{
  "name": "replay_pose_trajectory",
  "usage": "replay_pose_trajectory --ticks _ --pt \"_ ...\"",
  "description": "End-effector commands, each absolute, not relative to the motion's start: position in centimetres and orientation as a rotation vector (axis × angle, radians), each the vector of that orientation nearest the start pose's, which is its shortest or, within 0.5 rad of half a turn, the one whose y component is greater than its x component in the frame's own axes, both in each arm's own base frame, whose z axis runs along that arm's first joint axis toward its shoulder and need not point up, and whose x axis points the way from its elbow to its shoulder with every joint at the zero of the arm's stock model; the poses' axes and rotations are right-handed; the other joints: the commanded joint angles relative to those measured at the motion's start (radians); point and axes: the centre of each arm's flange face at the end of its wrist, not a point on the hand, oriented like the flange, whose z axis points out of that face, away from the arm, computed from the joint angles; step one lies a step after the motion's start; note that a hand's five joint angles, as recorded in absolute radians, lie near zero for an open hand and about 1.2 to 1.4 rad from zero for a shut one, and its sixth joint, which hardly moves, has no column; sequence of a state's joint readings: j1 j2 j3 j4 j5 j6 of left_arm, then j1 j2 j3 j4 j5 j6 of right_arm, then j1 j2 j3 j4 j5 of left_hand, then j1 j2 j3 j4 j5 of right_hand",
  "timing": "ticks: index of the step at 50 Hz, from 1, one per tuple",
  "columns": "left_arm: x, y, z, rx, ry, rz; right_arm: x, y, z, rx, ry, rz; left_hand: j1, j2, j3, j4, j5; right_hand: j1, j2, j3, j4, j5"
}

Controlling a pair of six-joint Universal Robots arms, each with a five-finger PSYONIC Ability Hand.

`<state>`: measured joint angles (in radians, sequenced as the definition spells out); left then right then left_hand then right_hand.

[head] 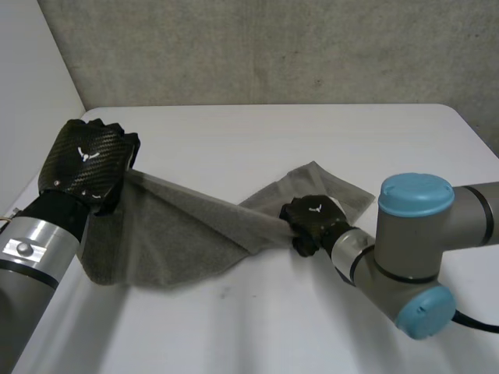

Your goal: Fold the towel.

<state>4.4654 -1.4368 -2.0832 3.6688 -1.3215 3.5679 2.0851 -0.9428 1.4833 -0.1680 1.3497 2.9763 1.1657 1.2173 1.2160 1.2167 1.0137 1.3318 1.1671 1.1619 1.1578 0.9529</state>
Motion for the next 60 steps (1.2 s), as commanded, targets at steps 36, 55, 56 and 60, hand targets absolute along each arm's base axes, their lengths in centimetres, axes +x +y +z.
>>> replay_pose_trajectory --ticks 36,55,56,60 --pt "-22.0 -24.7 20.6 0.75 2.167 -2.403 28.5 -27.5 17.3 -1.118 2.2 -1.711 0.231 0.179 0.18 0.18 0.208 0.064 0.229 0.234 0.238 0.269" --pt "-20.4 -23.9 20.7 0.788 2.068 -2.32 22.8 -29.1 14.5 -0.963 2.457 -1.603 0.231 0.179 0.18 0.18 0.208 -0.389 -0.224 -0.219 -0.215 -0.185" --pt "-20.2 -23.9 20.8 0.779 2.06 -2.323 22.2 -29.2 14.6 -0.938 2.469 -1.605 0.231 0.179 0.18 0.18 0.208 -0.433 -0.268 -0.263 -0.259 -0.229" --pt "-20.1 -23.7 20.8 0.773 2.059 -2.321 21.4 -29.6 14.4 -0.864 2.492 -1.595 0.231 0.179 0.18 0.18 0.208 -0.448 -0.284 -0.278 -0.274 -0.244"
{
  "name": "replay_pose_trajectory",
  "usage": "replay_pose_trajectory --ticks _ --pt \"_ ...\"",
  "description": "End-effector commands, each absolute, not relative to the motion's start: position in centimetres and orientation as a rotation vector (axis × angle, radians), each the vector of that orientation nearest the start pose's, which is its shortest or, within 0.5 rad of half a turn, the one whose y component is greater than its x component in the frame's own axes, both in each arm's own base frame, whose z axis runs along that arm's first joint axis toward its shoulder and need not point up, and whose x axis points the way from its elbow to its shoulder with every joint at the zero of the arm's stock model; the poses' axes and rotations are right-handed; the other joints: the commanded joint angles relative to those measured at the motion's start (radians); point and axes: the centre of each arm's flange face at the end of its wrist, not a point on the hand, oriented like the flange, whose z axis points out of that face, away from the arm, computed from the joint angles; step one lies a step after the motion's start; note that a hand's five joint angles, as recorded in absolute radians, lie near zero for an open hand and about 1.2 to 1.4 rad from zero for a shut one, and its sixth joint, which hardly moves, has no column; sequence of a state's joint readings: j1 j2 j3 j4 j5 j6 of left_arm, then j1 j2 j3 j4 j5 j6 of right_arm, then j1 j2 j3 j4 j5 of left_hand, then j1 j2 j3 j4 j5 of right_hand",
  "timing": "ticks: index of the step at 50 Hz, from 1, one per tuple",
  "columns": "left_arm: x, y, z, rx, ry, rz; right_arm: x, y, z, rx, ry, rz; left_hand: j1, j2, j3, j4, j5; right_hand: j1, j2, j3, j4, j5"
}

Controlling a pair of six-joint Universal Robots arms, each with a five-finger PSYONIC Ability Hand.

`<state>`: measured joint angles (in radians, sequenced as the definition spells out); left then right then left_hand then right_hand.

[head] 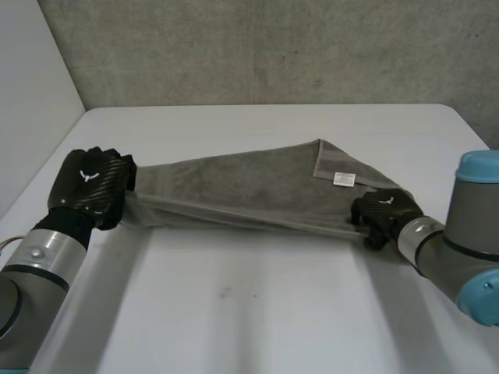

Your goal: Fold the towel.

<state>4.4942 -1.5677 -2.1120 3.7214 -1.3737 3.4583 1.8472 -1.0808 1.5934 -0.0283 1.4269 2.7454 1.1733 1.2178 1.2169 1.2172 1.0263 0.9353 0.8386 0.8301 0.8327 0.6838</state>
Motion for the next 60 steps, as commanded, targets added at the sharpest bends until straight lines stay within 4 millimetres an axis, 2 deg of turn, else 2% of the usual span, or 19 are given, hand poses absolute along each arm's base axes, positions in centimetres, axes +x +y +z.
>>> replay_pose_trajectory --ticks 1,5,7,13,27,32,34,35,37,46,48,49,50,51,53,57,58,59,60 --pt "-20.0 -23.7 20.8 0.773 2.061 -2.319 21.1 -29.9 14.4 -0.817 2.499 -1.59 0.223 0.178 0.179 0.179 0.195 -0.069 0.027 0.036 0.033 0.008" --pt "-19.9 -23.8 20.7 0.766 2.063 -2.314 20.5 -30.4 14.2 -0.726 2.517 -1.571 0.223 0.178 0.179 0.179 0.195 -0.163 -0.067 -0.058 -0.061 -0.086" --pt "-19.7 -24.0 20.7 0.754 2.061 -2.312 20.0 -30.6 13.7 -0.692 2.538 -1.551 0.223 0.178 0.179 0.179 0.195 -0.292 -0.195 -0.187 -0.189 -0.215" --pt "-19.0 -24.5 20.7 0.719 2.061 -2.294 19.4 -30.9 13.3 -0.672 2.56 -1.535 0.223 0.178 0.179 0.179 0.195 -0.325 -0.228 -0.22 -0.222 -0.248" --pt "-18.9 -24.5 20.5 0.72 2.067 -2.289 18.2 -30.5 12.8 -0.723 2.593 -1.489 0.223 0.178 0.179 0.179 0.195 -0.36 -0.263 -0.255 -0.257 -0.283" --pt "-18.9 -24.5 20.5 0.72 2.069 -2.288 17.8 -30.5 12.9 -0.713 2.596 -1.492 0.223 0.178 0.179 0.179 0.195 -0.246 -0.149 -0.14 -0.143 -0.169" --pt "-18.9 -24.5 20.5 0.72 2.069 -2.288 17.5 -30.7 13.0 -0.701 2.597 -1.512 0.223 0.178 0.179 0.179 0.195 -0.021 0.076 0.084 0.082 0.056" --pt "-18.9 -24.5 20.5 0.72 2.069 -2.288 17.5 -30.7 13.0 -0.701 2.597 -1.512 0.223 0.178 0.179 0.179 0.195 -0.019 0.077 0.086 0.083 0.057" --pt "-18.9 -24.5 20.5 0.721 2.071 -2.286 17.4 -31.0 13.2 -0.699 2.581 -1.531 0.223 0.178 0.179 0.179 0.195 0.418 0.515 0.524 0.521 0.495" --pt "-19.1 -24.3 20.4 0.734 2.076 -2.286 17.4 -31.7 13.7 -0.715 2.463 -1.552 0.223 0.178 0.179 0.179 0.195 0.461 0.558 0.566 0.564 0.538" --pt "-19.2 -24.1 20.4 0.741 2.075 -2.287 17.1 -32.0 15.2 -0.704 2.426 -1.614 0.223 0.178 0.179 0.179 0.195 0.461 0.558 0.566 0.564 0.538" --pt "-19.2 -24.1 20.4 0.741 2.075 -2.287 17.1 -32.1 15.2 -0.703 2.426 -1.614 0.223 0.178 0.179 0.179 0.195 0.461 0.558 0.566 0.564 0.538" --pt "-19.2 -24.1 20.4 0.745 2.078 -2.284 17.0 -32.1 16.4 -0.718 2.407 -1.659 0.223 0.178 0.179 0.179 0.195 0.461 0.558 0.566 0.564 0.538" --pt "-19.2 -24.1 20.4 0.745 2.078 -2.284 17.0 -32.1 16.4 -0.718 2.406 -1.659 0.223 0.178 0.179 0.179 0.195 0.461 0.558 0.566 0.564 0.538" --pt "-19.2 -24.0 20.3 0.746 2.083 -2.28 16.9 -31.9 17.6 -0.724 2.385 -1.7 0.223 0.178 0.179 0.179 0.195 0.461 0.558 0.566 0.564 0.538" --pt "-19.2 -24.0 20.2 0.744 2.085 -2.277 17.2 -31.3 16.6 -0.724 2.407 -1.632 0.223 0.178 0.179 0.179 0.195 0.461 0.558 0.566 0.564 0.538" --pt "-19.2 -24.1 20.1 0.745 2.091 -2.273 17.2 -31.1 15.5 -0.722 2.433 -1.583 0.223 0.178 0.179 0.179 0.195 0.461 0.558 0.566 0.564 0.538" --pt "-19.2 -24.1 20.1 0.745 2.091 -2.273 17.2 -31.1 15.5 -0.722 2.434 -1.583 0.223 0.178 0.179 0.179 0.195 0.461 0.558 0.566 0.564 0.538" --pt "-19.2 -24.1 20.0 0.745 2.094 -2.27 17.2 -31.1 14.3 -0.722 2.46 -1.539 0.223 0.178 0.179 0.179 0.195 0.386 0.483 0.492 0.489 0.463"
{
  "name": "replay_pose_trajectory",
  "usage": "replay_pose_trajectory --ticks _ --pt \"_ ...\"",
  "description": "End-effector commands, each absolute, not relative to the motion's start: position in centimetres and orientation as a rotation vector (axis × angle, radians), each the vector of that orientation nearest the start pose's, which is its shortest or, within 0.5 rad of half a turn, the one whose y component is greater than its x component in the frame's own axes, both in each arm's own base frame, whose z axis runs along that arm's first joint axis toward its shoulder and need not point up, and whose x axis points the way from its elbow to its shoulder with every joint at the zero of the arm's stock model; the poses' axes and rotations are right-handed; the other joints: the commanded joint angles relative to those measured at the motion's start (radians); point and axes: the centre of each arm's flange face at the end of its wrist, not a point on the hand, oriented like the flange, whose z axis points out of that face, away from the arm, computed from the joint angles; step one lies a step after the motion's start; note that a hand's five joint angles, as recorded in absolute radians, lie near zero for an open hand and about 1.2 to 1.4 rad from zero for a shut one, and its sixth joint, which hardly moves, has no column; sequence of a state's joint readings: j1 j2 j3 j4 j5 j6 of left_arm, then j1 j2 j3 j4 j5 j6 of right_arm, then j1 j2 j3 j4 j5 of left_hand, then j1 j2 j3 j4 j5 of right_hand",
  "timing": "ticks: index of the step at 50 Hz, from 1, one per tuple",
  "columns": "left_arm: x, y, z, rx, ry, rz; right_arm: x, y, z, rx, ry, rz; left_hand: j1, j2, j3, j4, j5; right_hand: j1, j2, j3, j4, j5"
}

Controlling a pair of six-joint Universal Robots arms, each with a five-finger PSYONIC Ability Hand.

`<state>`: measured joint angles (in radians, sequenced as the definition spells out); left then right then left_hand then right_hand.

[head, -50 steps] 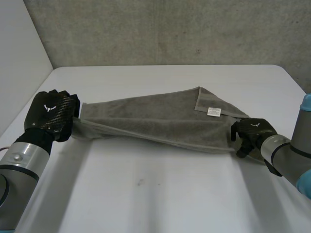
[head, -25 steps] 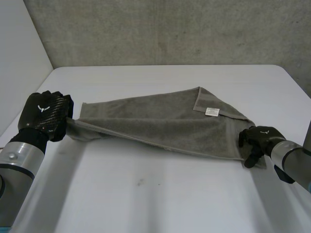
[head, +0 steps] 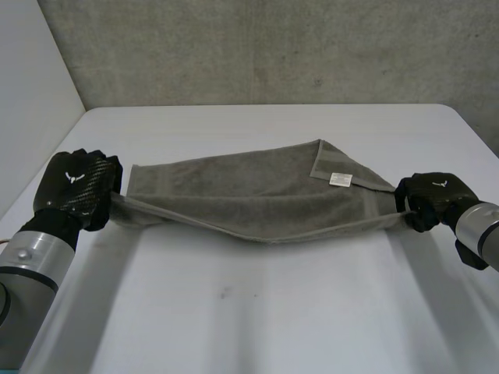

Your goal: Fold the towel.

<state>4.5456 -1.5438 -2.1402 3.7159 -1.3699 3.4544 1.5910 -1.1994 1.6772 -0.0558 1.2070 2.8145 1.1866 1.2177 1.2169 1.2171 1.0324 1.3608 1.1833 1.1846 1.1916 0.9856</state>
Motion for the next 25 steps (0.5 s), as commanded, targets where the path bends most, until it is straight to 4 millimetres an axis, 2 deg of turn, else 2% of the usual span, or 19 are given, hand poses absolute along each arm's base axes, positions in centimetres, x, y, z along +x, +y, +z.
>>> replay_pose_trajectory --ticks 1,2,3,7,21,22,23,24,25 --pt "-19.18 -24.1 19.94 0.746 2.096 -2.268 17.26 -31.07 13.58 -0.73 2.475 -1.508 0.21 0.179 0.179 0.179 0.189 -0.226 -0.048 -0.05 -0.057 -0.025" --pt "-19.18 -24.1 19.94 0.746 2.096 -2.268 17.26 -31.07 13.57 -0.73 2.475 -1.508 0.21 0.179 0.179 0.179 0.189 -0.228 -0.05 -0.051 -0.058 -0.027" --pt "-19.22 -24.08 19.9 0.748 2.098 -2.267 17.22 -31.15 13.12 -0.748 2.487 -1.496 0.21 0.179 0.179 0.179 0.189 -0.353 -0.175 -0.176 -0.183 -0.152" --pt "-19.18 -24.11 19.9 0.746 2.098 -2.267 17.09 -31.25 12.64 -0.833 2.501 -1.501 0.21 0.179 0.179 0.179 0.189 -0.553 -0.375 -0.377 -0.384 -0.352" --pt "-19.2 -24.14 19.9 0.748 2.098 -2.267 17.0 -31.46 12.75 -0.839 2.498 -1.516 0.21 0.179 0.179 0.179 0.189 -0.592 -0.414 -0.416 -0.423 -0.391" --pt "-19.2 -24.16 19.88 0.748 2.098 -2.267 17.0 -31.57 12.77 -0.84 2.495 -1.523 0.21 0.179 0.179 0.179 0.189 -0.557 -0.379 -0.381 -0.388 -0.356" --pt "-19.21 -24.18 19.9 0.748 2.098 -2.267 17.03 -31.65 12.84 -0.842 2.489 -1.528 0.21 0.179 0.179 0.179 0.189 -0.394 -0.216 -0.218 -0.225 -0.193" --pt "-19.21 -24.18 19.9 0.748 2.098 -2.267 17.03 -31.65 12.84 -0.842 2.489 -1.528 0.21 0.179 0.179 0.179 0.189 -0.392 -0.215 -0.216 -0.223 -0.191" --pt "-19.21 -24.18 19.9 0.748 2.098 -2.267 17.06 -31.81 12.98 -0.838 2.482 -1.536 0.21 0.179 0.179 0.179 0.189 -0.04 0.137 0.136 0.129 0.16"
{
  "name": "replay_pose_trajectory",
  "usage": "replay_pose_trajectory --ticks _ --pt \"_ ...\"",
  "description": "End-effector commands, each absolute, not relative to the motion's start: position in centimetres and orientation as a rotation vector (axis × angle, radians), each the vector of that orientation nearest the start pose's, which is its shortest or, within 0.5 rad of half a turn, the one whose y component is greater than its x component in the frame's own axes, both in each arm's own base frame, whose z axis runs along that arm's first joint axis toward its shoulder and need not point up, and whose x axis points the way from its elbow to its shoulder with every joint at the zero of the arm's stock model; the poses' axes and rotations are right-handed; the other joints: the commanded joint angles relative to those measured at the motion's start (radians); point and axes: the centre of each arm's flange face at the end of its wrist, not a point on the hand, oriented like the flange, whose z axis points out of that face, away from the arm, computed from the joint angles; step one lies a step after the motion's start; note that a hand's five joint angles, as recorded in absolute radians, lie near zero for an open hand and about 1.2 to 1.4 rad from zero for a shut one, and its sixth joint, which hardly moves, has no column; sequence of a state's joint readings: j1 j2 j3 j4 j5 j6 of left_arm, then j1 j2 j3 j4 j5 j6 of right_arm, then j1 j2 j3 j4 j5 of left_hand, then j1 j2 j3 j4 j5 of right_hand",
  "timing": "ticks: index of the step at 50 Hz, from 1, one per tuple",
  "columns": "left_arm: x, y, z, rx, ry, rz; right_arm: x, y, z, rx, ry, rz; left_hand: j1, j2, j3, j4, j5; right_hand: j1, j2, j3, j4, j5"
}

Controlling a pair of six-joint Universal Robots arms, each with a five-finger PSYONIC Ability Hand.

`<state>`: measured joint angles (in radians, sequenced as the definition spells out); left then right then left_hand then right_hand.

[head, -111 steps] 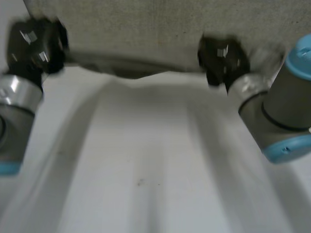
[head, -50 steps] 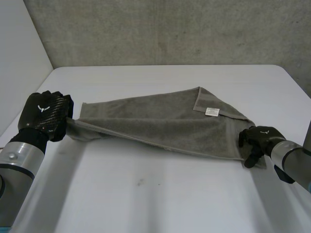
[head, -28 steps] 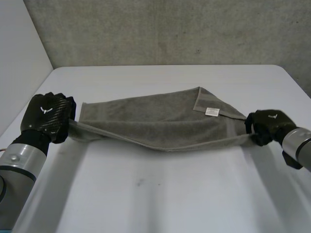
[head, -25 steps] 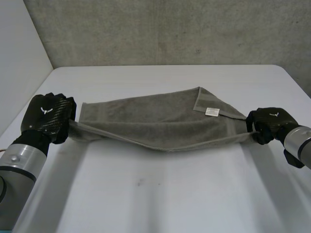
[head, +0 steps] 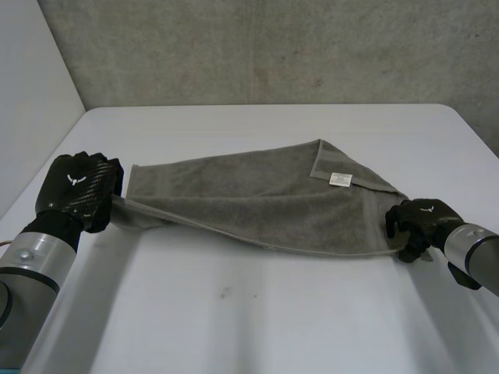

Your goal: Fold the towel.

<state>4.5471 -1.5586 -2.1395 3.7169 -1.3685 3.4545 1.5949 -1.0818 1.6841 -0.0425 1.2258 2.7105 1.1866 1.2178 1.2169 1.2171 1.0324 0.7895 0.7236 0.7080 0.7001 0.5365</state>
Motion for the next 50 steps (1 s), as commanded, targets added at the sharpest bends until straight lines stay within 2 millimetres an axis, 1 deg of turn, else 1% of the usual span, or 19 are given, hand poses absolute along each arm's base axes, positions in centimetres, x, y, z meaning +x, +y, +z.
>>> replay_pose_trajectory --ticks 1,12,14,15,17,18,19,20,22,23,25,30,34,37,39,41,42,44,50 --pt "-19.2 -24.2 19.9 0.748 2.098 -2.267 17.1 -31.8 13.0 -0.838 2.482 -1.537 0.21 0.178 0.179 0.179 0.189 0.534 0.6 0.616 0.624 0.613" --pt "-19.4 -24.5 20.8 0.753 2.067 -2.29 17.4 -33.4 15.9 -0.819 2.413 -1.649 0.21 0.178 0.179 0.179 0.189 0.607 0.673 0.688 0.696 0.685" --pt "-19.5 -24.7 22.0 0.756 2.051 -2.306 17.5 -33.8 19.7 -0.795 2.358 -1.744 0.21 0.178 0.179 0.179 0.189 0.607 0.673 0.688 0.696 0.685" --pt "-19.5 -24.7 22.0 0.756 2.05 -2.306 17.5 -33.8 19.8 -0.794 2.358 -1.745 0.21 0.178 0.179 0.179 0.189 0.607 0.673 0.688 0.696 0.685" --pt "-20.2 -24.4 24.3 0.777 2.019 -2.345 17.4 -33.5 25.6 -0.783 2.273 -1.885 0.21 0.178 0.179 0.179 0.189 0.607 0.673 0.688 0.696 0.685" --pt "-20.2 -24.4 24.3 0.777 2.019 -2.345 17.4 -33.5 25.6 -0.783 2.272 -1.885 0.21 0.178 0.179 0.179 0.189 0.607 0.673 0.688 0.696 0.685" --pt "-20.5 -24.1 26.1 0.786 1.981 -2.384 17.4 -33.1 28.2 -0.79 2.236 -1.947 0.21 0.178 0.179 0.179 0.189 0.607 0.673 0.688 0.696 0.685" --pt "-20.5 -24.1 26.1 0.786 1.98 -2.384 17.4 -33.1 28.3 -0.79 2.236 -1.948 0.21 0.178 0.179 0.179 0.189 0.607 0.673 0.688 0.696 0.685" --pt "-21.1 -23.5 29.3 0.795 1.919 -2.446 17.2 -31.9 33.0 -0.806 2.16 -2.056 0.21 0.178 0.179 0.179 0.189 0.607 0.673 0.688 0.696 0.685" --pt "-21.1 -23.5 29.3 0.795 1.919 -2.446 17.2 -31.9 33.1 -0.806 2.159 -2.057 0.21 0.178 0.179 0.179 0.189 0.607 0.673 0.688 0.696 0.685" --pt "-21.2 -23.4 31.9 0.786 1.87 -2.486 17.1 -30.4 37.2 -0.817 2.076 -2.176 0.21 0.178 0.179 0.179 0.189 0.607 0.673 0.688 0.696 0.685" --pt "-21.2 -23.2 34.4 0.791 1.853 -2.497 17.2 -28.5 40.6 -0.856 2.01 -2.274 0.21 0.178 0.179 0.179 0.189 0.607 0.673 0.688 0.696 0.685" --pt "-21.2 -23.4 34.3 0.799 1.903 -2.457 17.4 -28.1 40.2 -0.907 2.042 -2.244 0.21 0.178 0.179 0.179 0.189 0.607 0.673 0.688 0.696 0.685" --pt "-21.4 -24.1 32.7 0.822 1.994 -2.383 17.8 -28.0 38.9 -0.971 2.093 -2.193 0.21 0.178 0.179 0.179 0.189 0.607 0.673 0.688 0.696 0.685" --pt "-21.5 -24.7 31.5 0.831 2.05 -2.336 18.3 -28.3 37.6 -1.016 2.118 -2.141 0.21 0.178 0.179 0.179 0.189 0.607 0.673 0.688 0.696 0.685" --pt "-21.7 -25.8 29.3 0.85 2.142 -2.256 18.7 -29.7 34.8 -1.066 2.197 -2.028 0.21 0.178 0.179 0.179 0.189 0.607 0.673 0.688 0.696 0.685" --pt "-21.7 -25.8 29.3 0.85 2.142 -2.256 18.7 -29.7 34.8 -1.066 2.197 -2.027 0.21 0.178 0.179 0.179 0.189 0.607 0.673 0.688 0.696 0.685" --pt "-22.0 -27.3 26.9 0.863 2.222 -2.174 18.9 -31.0 32.3 -1.086 2.265 -1.934 0.21 0.178 0.179 0.179 0.189 0.607 0.673 0.688 0.696 0.685" --pt "-22.9 -30.2 24.4 0.886 2.284 -2.102 19.0 -33.9 28.4 -1.077 2.359 -1.819 0.21 0.178 0.179 0.179 0.189 0.607 0.673 0.688 0.696 0.685"
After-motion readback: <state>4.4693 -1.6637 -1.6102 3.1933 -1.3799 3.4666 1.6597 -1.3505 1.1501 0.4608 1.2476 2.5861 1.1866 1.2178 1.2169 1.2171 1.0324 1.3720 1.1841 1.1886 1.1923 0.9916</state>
